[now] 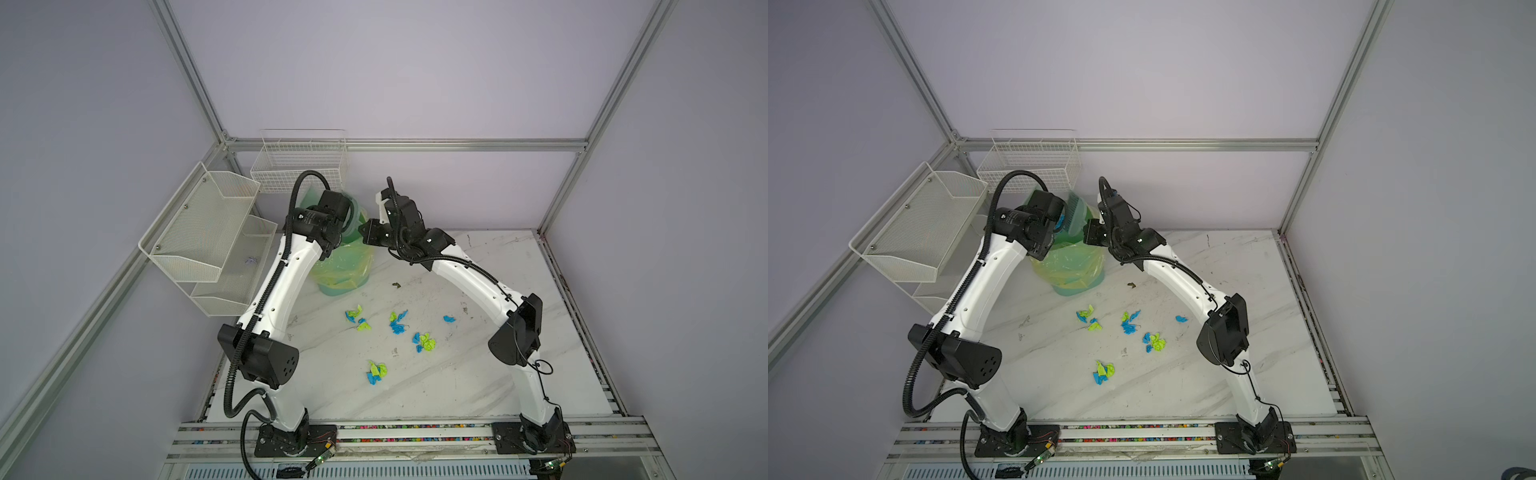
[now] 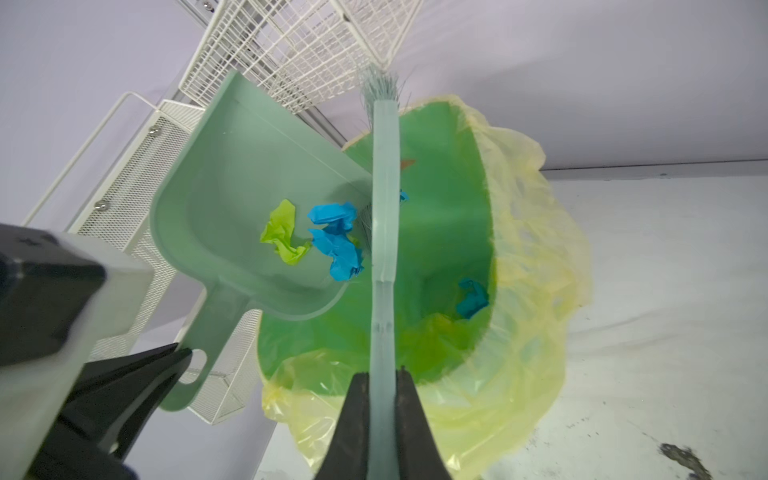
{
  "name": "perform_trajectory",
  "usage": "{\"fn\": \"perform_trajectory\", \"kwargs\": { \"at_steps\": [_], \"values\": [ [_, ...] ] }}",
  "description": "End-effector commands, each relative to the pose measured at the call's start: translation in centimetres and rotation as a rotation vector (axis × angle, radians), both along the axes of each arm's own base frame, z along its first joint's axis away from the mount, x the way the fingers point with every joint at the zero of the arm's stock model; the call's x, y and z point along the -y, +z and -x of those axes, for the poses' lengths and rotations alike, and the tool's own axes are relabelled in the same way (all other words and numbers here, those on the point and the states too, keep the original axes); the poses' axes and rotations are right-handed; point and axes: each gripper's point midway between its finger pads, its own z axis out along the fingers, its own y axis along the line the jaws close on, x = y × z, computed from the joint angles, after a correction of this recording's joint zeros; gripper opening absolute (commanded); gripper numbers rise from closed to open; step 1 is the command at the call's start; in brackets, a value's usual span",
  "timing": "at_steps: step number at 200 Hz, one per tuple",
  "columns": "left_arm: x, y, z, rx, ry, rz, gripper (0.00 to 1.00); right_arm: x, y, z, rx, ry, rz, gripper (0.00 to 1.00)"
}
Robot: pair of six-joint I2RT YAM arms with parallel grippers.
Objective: Sweep away the paper scraps from the table
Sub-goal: 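Tilt the dustpan over the bin with the left while the right brushes scraps in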
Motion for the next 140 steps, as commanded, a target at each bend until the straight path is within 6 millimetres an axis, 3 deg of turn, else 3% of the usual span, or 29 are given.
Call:
{"fn": "perform_trajectory", "kwargs": {
  "at_steps": [1, 50, 74, 106, 140],
  "values": [
    [-0.8, 1.4, 0.4, 0.066, 0.020, -0.005, 0.00, 2.5, 3.3, 0.6, 0.059, -0.072, 0.025, 0.00],
    [-0.9, 1.6, 0.4, 0.069, 0.022, -0.016, 0.00, 3.4, 9.2, 2.6, 0.145, -0.041, -0.103, 0.00],
    [-0.8, 1.5, 0.4, 0.069, 0.018, -0.008, 0.00, 2.8, 11.2, 3.8, 0.155, 0.023, -0.181, 0.00],
    [-0.4, 1.6, 0.2, 0.074, 0.010, 0.023, 0.00, 0.0, 10.8, 5.1, 0.119, 0.142, -0.250, 0.00],
    [0.1, 2.0, 0.3, 0.093, 0.002, 0.072, 0.00, -2.9, 7.4, 5.6, 0.060, 0.190, -0.239, 0.00]
  ]
}}
